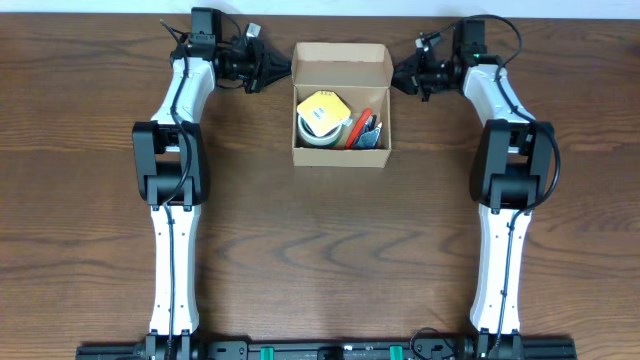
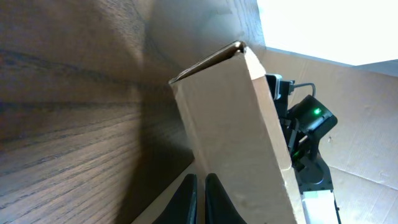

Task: Pack container
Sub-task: 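Grip the lid edges with both grippers and fold the lid closed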

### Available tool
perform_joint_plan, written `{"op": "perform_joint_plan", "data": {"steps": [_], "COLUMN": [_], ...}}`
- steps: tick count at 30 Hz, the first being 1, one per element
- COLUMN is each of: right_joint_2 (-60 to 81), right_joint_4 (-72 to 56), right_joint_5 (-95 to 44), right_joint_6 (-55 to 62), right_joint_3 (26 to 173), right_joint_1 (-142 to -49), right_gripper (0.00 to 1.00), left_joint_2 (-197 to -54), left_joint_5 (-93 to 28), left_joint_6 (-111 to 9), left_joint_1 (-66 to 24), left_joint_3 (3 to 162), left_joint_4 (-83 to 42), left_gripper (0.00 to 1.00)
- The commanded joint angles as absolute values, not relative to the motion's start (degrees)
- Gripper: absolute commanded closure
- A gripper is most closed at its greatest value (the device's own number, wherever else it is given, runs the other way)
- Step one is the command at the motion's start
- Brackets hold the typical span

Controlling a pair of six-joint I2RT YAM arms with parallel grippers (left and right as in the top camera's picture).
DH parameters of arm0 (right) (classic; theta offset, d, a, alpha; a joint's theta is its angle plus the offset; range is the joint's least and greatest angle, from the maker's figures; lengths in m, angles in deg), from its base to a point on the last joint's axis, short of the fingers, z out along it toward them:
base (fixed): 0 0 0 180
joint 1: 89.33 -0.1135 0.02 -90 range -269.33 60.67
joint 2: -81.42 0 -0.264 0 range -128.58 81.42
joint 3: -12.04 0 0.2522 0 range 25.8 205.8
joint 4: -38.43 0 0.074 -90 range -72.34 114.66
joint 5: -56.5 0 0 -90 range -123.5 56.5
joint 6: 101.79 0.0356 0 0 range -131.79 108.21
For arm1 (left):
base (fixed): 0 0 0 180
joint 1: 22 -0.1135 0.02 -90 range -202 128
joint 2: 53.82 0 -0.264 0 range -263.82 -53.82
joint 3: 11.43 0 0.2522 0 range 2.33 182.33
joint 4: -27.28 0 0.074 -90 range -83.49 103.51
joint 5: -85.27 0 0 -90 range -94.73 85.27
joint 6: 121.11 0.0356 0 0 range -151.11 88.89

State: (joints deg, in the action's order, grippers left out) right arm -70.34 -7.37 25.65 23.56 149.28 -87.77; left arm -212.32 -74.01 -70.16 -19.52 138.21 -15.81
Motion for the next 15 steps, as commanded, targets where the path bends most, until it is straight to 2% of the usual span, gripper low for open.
{"op": "perform_joint_plan", "data": {"steps": [1, 9, 15], "right_joint_2": [-71.2, -71.2, -71.1], "right_joint_4": [-6.1, 3.3, 3.2], "right_joint_5": [26.6, 35.3, 37.5], "right_joint_6": [25.5, 25.2, 27.0], "right_joint_3": [149.3, 149.3, 149.5], "right_joint_1": [-88.5, -88.7, -88.6], "right_gripper": [0.99, 0.99, 0.98], "left_joint_2": [-213.1, -213.1, -213.0], "left_joint_5": [-75.1, -78.9, -82.0], "left_joint_6": [-70.5, -71.8, -74.0], "left_joint_1": [-19.2, -19.2, -19.1], "left_joint_3": [138.4, 138.5, 139.0], "left_joint_4": [-15.6, -8.0, -4.5], "left_gripper": [0.93, 0.94, 0.94]}}
